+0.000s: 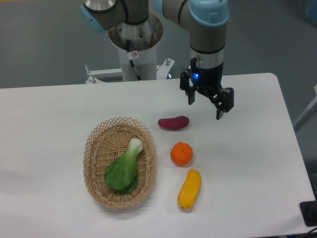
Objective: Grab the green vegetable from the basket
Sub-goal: 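Move the open gripper over the basket toward the bok choy, then lower the open gripper onto the bok choy stem and close it, then lift the gripped bok choy up out of the basket and away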
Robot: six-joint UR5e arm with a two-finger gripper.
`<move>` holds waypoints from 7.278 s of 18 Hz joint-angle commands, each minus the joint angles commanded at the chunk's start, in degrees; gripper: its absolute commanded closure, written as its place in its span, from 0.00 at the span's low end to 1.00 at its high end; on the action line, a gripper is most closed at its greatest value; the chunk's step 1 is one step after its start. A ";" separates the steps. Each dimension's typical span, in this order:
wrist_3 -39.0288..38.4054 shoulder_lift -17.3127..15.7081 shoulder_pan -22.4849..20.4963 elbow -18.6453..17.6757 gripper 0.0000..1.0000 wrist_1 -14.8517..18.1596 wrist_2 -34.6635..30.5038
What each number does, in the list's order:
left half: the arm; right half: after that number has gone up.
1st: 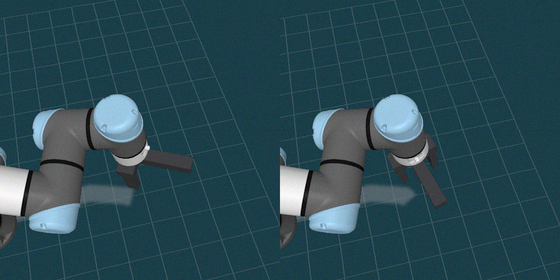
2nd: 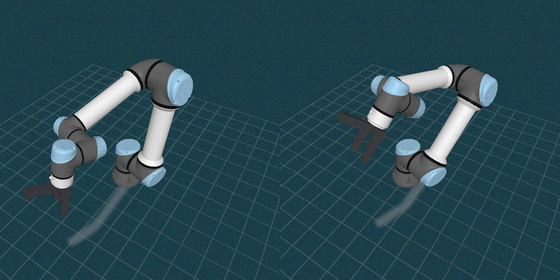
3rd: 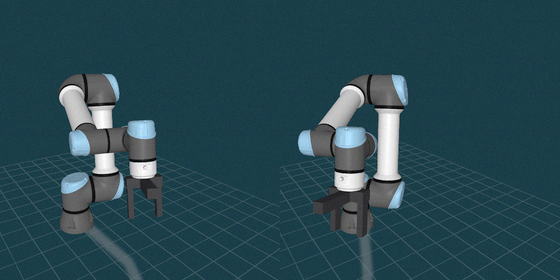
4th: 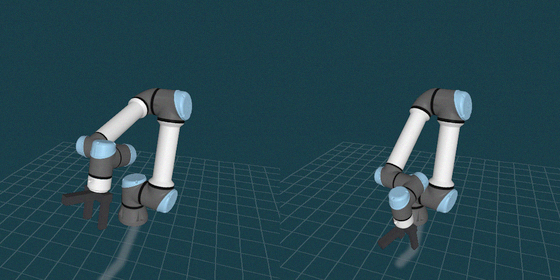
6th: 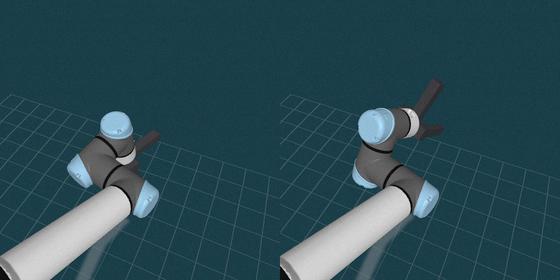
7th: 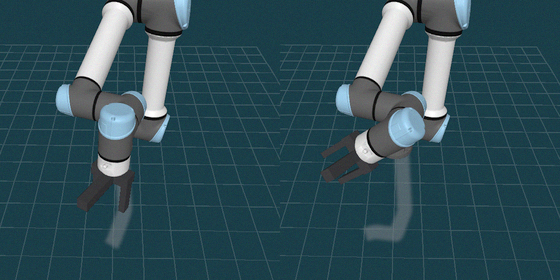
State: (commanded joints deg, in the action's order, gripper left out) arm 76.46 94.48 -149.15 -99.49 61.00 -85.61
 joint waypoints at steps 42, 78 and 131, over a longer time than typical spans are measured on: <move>-31.38 13.88 19.86 -9.40 0.00 -11.34 1.14; -31.38 15.82 20.74 -9.14 0.60 -12.92 -1.23; 0.35 5.80 -8.44 0.09 0.61 -4.83 5.28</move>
State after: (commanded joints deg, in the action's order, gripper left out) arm 76.82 100.28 -157.59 -99.40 56.16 -80.33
